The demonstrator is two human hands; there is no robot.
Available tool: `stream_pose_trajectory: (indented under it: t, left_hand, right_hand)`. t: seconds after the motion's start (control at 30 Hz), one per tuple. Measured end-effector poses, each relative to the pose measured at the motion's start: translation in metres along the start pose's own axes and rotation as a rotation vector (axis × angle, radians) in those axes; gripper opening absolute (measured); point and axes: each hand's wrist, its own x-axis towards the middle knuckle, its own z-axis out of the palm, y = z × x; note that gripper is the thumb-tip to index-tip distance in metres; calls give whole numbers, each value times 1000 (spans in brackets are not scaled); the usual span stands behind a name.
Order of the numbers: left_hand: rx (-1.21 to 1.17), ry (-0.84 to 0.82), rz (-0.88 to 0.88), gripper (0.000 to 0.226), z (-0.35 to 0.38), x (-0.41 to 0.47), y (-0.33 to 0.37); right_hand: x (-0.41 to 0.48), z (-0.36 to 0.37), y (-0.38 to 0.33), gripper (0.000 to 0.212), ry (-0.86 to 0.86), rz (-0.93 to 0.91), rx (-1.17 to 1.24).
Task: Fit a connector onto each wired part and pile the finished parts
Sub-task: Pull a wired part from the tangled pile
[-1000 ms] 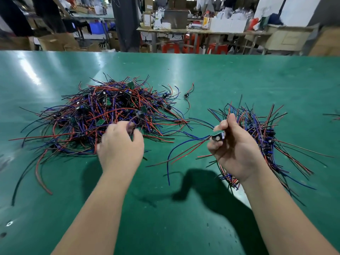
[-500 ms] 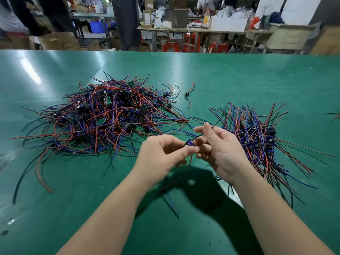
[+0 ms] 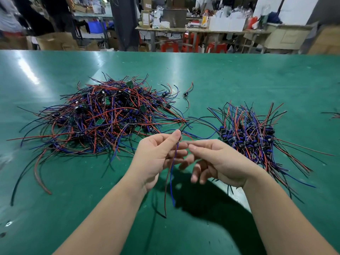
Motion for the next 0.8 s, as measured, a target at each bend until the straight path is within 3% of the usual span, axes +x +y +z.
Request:
stream_pose_trajectory:
  t: [0.13, 0.2, 0.4, 0.5, 0.63, 0.73, 0.8]
  left_hand:
    - [42, -39, -19, 28, 1, -2, -1]
    - [68, -69, -26, 28, 2, -4, -3]
    - [105, -194, -33, 19, 4, -9, -4]
    - [109, -172, -37, 18, 4, -8, -5]
    - [106, -149, -25, 16, 6, -9, -6]
    - [181, -132, 8, 13, 7, -9, -8]
    - [214, -131, 35, 16, 8, -10, -8]
  right_hand:
    - [9, 0, -1, 20, 281, -229, 76]
    - [11, -1, -1, 22, 362, -255, 21]
    - [13, 2, 2, 24, 371, -166, 176]
    - [13, -1, 1, 18, 368, -148, 262]
    - [11, -2, 2, 13, 347, -125, 197]
    - [12, -4, -1, 16, 417, -119, 208]
    - [10, -13, -7, 13, 496, -164, 341]
